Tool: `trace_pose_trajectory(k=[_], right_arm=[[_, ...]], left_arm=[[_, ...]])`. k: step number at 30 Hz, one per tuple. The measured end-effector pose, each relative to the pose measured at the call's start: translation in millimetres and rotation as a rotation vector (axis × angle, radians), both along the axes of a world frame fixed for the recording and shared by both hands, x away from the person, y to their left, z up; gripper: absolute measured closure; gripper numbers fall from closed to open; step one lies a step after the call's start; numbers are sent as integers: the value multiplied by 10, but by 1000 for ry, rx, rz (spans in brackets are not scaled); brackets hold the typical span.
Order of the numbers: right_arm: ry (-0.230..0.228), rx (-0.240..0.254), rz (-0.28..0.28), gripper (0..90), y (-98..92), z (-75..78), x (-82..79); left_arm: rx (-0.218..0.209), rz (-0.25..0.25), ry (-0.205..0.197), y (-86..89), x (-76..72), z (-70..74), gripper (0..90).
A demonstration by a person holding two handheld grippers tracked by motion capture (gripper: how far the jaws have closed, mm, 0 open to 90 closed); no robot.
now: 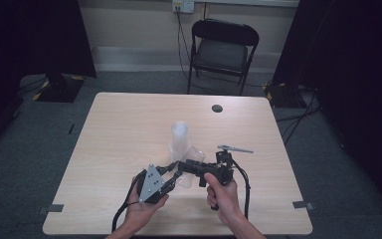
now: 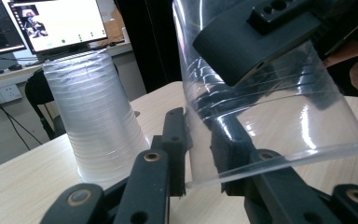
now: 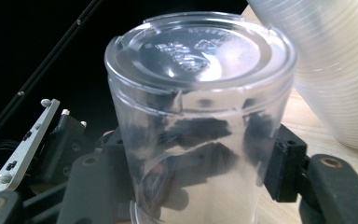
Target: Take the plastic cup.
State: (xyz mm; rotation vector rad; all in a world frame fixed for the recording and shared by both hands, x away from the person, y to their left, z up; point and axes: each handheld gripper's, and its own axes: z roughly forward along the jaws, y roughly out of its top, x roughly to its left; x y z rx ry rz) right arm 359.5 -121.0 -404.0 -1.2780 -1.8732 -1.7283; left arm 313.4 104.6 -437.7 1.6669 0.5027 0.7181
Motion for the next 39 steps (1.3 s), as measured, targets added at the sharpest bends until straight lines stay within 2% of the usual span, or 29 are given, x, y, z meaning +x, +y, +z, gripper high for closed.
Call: trace_pose_trajectory(k=[5,6,9,13,16,17,22,27,28,30,31,36,39], right_arm=[[0,-9,-8,349,18,-17,-4],[-1,-11,-8,343,21,-22,-3],[1,-9,-11,338,19,-20,-2],[-26,-37,-25,317,18,-18,-3],[-28,-32,-25,304,18,-27,-3],[-27,-37,-30,288,12,-29,1],[-32,-39,-35,251,-11,-34,12],[-54,-32,-52,205,-59,-22,23],[-59,-40,-63,177,-82,-7,27],[-72,-50,-76,142,-96,12,24],[-82,-48,-80,141,-107,19,25],[-86,-49,-78,141,-127,21,33],[-98,-68,-85,140,-145,10,41]], left_arm=[[28,-9,5,12,14,-7,785],[16,-12,16,11,18,-10,792],[21,-14,23,21,18,-2,802],[20,-17,43,15,25,-4,814],[29,-18,49,28,27,3,823],[16,-20,58,33,29,11,827],[10,-17,74,53,31,21,844],[7,-9,116,97,46,32,852],[26,-3,130,117,52,38,852],[35,6,141,121,53,41,852],[29,2,165,136,59,47,853],[36,-4,192,154,67,71,856],[43,-16,218,186,72,104,858]])
